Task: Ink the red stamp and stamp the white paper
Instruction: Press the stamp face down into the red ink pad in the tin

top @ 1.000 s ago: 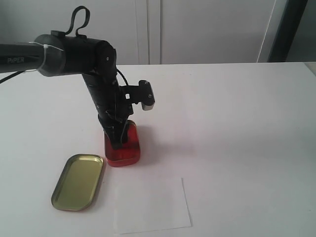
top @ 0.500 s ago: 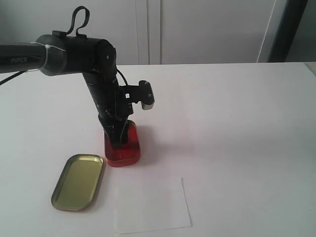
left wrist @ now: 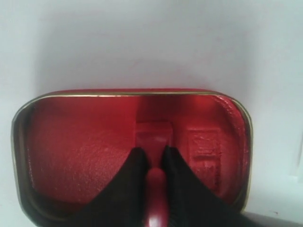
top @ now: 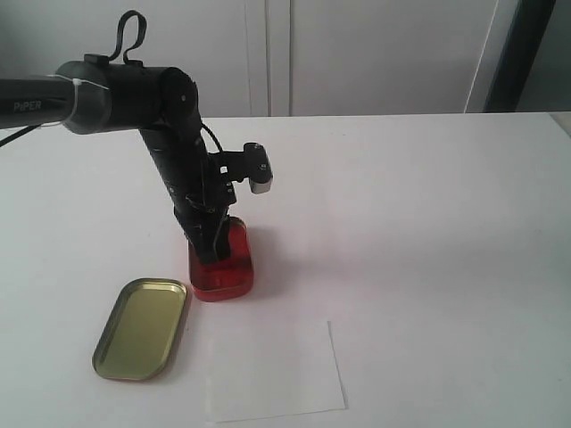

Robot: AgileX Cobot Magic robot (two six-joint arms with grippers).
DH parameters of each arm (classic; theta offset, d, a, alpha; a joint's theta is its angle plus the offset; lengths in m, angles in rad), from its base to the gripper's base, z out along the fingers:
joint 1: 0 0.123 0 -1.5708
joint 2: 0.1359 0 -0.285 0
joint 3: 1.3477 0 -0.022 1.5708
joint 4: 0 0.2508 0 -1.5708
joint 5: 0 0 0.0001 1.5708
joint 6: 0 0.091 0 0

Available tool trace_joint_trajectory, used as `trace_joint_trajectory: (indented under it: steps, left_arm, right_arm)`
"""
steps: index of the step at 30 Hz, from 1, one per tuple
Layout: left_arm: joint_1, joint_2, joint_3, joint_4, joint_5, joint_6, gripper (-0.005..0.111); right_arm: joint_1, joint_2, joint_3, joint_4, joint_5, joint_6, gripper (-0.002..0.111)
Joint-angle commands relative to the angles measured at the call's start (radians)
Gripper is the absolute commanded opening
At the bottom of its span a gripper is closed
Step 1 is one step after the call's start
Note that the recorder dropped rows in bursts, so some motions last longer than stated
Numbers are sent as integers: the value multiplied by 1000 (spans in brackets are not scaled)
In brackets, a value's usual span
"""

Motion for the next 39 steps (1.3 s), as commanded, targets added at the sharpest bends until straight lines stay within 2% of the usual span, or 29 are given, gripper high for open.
trace_joint_trajectory:
  steps: [1, 16, 23, 39]
  left_arm:
    - [4, 24, 28, 29, 57, -34, 0]
    - [4, -52, 28, 29, 53, -42, 0]
    - [-18, -90, 28, 33, 30, -42, 0]
    - [-18, -100, 28, 38, 28, -45, 0]
  right_arm:
    - [1, -5, 1, -4, -11, 5, 0]
    - [1, -5, 1, -4, -11, 5, 0]
    - [1, -5, 1, -4, -13, 5, 0]
    - [1, -5, 1, -4, -11, 7, 0]
